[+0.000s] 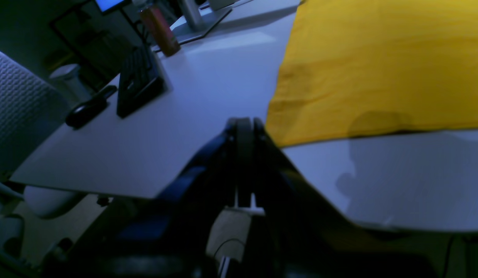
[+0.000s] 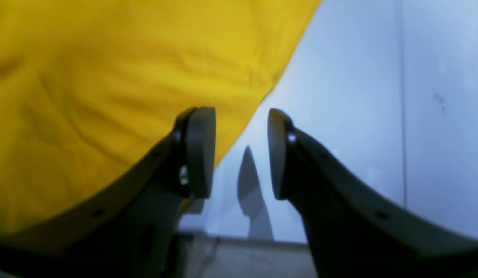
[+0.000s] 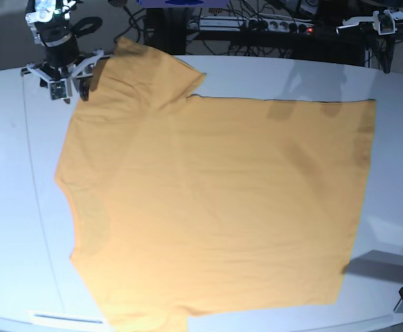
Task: Fold the T-shirt properly
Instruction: 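Move the right gripper down to the orange shirt's shoulder edge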
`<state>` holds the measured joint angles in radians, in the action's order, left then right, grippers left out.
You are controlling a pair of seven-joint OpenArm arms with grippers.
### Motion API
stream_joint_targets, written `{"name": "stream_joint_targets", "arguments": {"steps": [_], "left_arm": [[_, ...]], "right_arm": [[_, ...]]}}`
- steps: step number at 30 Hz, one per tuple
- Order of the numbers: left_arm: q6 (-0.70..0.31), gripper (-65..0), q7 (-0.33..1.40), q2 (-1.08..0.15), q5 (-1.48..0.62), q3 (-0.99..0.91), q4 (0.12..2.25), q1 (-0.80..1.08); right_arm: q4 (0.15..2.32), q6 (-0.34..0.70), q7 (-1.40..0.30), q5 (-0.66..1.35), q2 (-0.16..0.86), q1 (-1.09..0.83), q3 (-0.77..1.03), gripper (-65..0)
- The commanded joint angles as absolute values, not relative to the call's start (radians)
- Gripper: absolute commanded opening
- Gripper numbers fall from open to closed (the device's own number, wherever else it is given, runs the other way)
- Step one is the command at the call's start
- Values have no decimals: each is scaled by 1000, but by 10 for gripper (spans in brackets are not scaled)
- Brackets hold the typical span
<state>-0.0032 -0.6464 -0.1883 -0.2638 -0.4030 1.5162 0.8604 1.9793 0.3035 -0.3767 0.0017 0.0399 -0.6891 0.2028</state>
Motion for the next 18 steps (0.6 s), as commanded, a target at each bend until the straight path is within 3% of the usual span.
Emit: {"name": "stream_joint_targets", "arguments": {"steps": [1, 6, 18], "left_arm": [[4, -650, -677, -194, -263, -410, 1527, 868], [4, -650, -633, -191, -160, -412, 1531, 854], [4, -650, -622, -162, -133, -412, 1532, 831]], "right_arm": [[1998, 315, -367, 10, 58, -691, 206, -421], [1998, 420, -383, 15, 53, -665, 242, -425], [2003, 423, -389, 35, 19, -590, 357, -409]]}}
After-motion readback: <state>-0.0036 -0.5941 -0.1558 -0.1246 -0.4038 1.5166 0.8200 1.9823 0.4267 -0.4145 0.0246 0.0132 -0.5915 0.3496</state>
